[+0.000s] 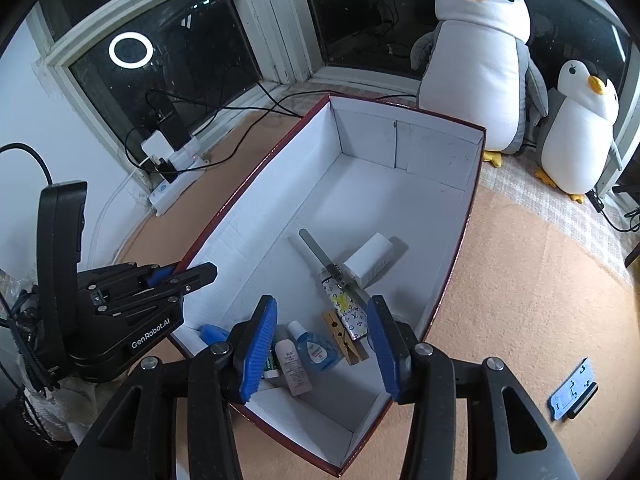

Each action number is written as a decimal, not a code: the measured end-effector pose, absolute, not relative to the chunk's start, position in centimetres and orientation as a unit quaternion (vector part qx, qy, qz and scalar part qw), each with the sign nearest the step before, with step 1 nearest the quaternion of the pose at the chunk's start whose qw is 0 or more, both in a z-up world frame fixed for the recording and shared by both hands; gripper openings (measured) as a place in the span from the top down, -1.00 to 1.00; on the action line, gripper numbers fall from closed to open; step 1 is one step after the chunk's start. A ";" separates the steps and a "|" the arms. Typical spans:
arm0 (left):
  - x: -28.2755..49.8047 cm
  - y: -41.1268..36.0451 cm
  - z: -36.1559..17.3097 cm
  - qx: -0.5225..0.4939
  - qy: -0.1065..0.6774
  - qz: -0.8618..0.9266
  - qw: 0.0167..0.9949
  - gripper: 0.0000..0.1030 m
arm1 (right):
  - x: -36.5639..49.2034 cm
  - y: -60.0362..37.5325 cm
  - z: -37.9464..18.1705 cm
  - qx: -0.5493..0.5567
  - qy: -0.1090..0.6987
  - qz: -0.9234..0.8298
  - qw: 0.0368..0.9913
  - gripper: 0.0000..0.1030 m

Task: Organize rigid objects
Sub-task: 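Move the right gripper back to the black cylinder by the phone stand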

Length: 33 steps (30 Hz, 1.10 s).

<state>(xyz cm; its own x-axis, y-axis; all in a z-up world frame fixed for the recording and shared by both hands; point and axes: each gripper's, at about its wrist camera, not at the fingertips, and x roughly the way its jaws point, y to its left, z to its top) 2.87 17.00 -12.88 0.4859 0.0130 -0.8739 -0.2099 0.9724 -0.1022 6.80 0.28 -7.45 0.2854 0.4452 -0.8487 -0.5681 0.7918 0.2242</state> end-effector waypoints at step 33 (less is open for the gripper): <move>3.6 16.6 -12.9 -0.086 0.512 0.075 0.851 0.79 | 7.9 -22.7 -10.6 0.116 0.521 0.099 0.840 0.13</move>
